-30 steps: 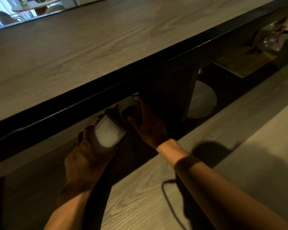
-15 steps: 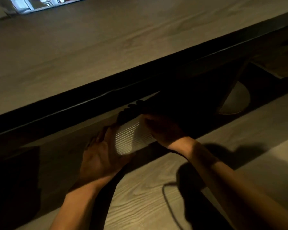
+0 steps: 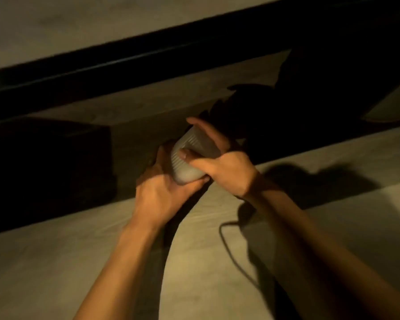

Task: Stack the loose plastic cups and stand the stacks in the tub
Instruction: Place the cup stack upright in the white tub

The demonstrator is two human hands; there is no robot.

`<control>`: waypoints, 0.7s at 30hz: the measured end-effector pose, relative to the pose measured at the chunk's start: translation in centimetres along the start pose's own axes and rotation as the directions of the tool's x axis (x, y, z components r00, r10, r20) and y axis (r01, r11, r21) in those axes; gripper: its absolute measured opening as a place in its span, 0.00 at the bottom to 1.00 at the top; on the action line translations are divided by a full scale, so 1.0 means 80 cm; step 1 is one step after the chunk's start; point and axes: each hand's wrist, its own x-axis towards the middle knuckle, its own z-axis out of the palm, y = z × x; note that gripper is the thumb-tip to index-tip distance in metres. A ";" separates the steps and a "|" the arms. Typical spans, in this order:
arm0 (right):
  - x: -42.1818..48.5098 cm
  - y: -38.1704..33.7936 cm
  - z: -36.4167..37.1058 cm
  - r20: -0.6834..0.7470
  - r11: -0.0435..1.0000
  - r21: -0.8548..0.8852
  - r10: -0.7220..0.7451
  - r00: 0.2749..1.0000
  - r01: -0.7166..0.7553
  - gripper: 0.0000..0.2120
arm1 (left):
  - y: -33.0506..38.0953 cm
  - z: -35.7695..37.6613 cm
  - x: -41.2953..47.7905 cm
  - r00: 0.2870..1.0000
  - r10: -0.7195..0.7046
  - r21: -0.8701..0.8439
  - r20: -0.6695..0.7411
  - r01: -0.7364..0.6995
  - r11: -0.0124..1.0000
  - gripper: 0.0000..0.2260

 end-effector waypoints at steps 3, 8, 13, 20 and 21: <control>-0.019 -0.014 0.024 0.022 0.999 -0.030 0.015 1.000 -0.015 0.34 | 0.004 -0.034 -0.024 0.996 -0.031 0.005 0.078 0.030 1.000 0.22; -0.057 -0.050 0.071 0.033 0.993 -0.107 0.052 0.998 -0.048 0.36 | -0.020 -0.090 -0.070 0.998 0.006 -0.074 0.070 -0.001 0.997 0.27; -0.099 -0.100 0.114 0.052 0.992 -0.125 0.037 0.998 -0.030 0.34 | -0.046 -0.138 -0.121 0.996 0.063 -0.296 0.069 -0.040 0.954 0.37; -0.143 -0.176 0.183 0.062 0.986 -0.169 0.017 0.998 -0.006 0.34 | -0.072 -0.226 -0.185 0.999 0.028 -0.310 0.045 -0.013 0.951 0.38; -0.151 -0.192 0.192 0.073 0.985 -0.170 0.009 0.997 0.004 0.34 | -0.076 -0.243 -0.194 0.999 0.022 -0.311 0.045 -0.007 0.951 0.37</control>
